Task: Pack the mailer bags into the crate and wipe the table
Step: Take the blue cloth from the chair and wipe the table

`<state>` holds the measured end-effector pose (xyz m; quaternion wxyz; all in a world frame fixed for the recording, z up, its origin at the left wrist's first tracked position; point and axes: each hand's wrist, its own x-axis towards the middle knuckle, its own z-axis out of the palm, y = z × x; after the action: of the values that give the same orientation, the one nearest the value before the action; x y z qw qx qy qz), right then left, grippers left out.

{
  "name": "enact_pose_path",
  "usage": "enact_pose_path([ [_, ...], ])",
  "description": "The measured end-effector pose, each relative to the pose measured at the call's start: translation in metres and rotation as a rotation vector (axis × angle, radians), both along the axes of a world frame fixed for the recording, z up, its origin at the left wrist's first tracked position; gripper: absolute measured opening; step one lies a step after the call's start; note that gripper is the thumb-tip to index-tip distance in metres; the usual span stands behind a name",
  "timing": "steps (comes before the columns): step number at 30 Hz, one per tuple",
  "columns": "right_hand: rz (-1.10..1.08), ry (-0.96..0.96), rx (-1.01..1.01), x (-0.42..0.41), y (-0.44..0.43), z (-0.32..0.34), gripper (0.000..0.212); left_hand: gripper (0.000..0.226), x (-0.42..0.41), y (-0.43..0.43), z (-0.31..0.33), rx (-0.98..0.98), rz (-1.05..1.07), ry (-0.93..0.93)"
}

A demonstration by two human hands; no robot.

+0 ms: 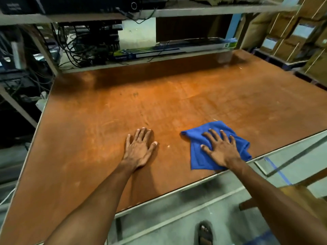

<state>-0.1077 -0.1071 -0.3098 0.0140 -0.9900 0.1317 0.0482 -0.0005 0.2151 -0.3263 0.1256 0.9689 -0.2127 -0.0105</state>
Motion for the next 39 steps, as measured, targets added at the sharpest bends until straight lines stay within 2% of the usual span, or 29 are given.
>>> enact_pose_path([
  [2, 0.002, 0.018, 0.015, 0.019, -0.017, 0.0, 0.078, 0.066, 0.013, -0.026, 0.002, -0.025, 0.01, 0.012],
  [6, 0.419, -0.025, -0.004, 0.025, -0.003, -0.009, 0.062, 0.064, 0.049, -0.071, 0.004, -0.018, 0.046, -0.016],
  [8, 0.499, -0.049, 0.018, 0.042, -0.028, -0.01, 0.06, 0.064, 0.068, -0.09, 0.004, -0.012, 0.066, -0.009],
  [11, 0.274, -0.087, 0.023, 0.098, -0.093, -0.012, 0.064, 0.065, 0.082, -0.102, -0.004, 0.008, 0.122, 0.002],
  [13, 0.1, -0.047, 0.059, 0.136, -0.12, -0.012, 0.062, 0.066, 0.082, -0.104, -0.01, 0.03, 0.153, -0.037],
  [15, 0.089, -0.049, 0.066, 0.159, -0.114, -0.013, 0.06, 0.068, 0.08, -0.105, -0.012, 0.021, 0.173, -0.062],
  [20, 0.621, -0.052, 0.078, 0.167, -0.084, -0.011, 0.06, 0.069, 0.083, -0.104, -0.017, 0.029, 0.193, -0.086],
  [22, 0.535, -0.063, 0.069, 0.206, -0.105, -0.01, 0.063, 0.069, 0.083, -0.103, -0.017, 0.038, 0.18, -0.08],
  [25, 0.215, -0.014, 0.118, 0.262, -0.128, -0.005, 0.061, 0.067, 0.081, -0.105, -0.01, 0.019, 0.183, -0.076],
  [27, 0.27, -0.014, 0.11, 0.274, -0.11, -0.005, 0.062, 0.066, 0.081, -0.106, -0.006, 0.01, 0.197, -0.088],
  [31, 0.641, -0.033, 0.08, 0.264, -0.072, -0.012, 0.061, 0.066, 0.108, -0.111, -0.009, -0.025, 0.226, -0.089],
  [33, 0.574, -0.048, 0.087, 0.291, -0.087, -0.012, 0.063, 0.065, 0.14, -0.115, -0.009, -0.041, 0.257, -0.077],
  [37, 0.185, -0.033, 0.102, 0.359, -0.118, -0.009, 0.06, 0.067, 0.218, -0.131, -0.007, -0.041, 0.226, -0.058],
  [39, 0.235, -0.038, 0.065, 0.373, -0.109, -0.008, 0.06, 0.069, 0.26, -0.137, -0.006, -0.046, 0.216, -0.048],
])
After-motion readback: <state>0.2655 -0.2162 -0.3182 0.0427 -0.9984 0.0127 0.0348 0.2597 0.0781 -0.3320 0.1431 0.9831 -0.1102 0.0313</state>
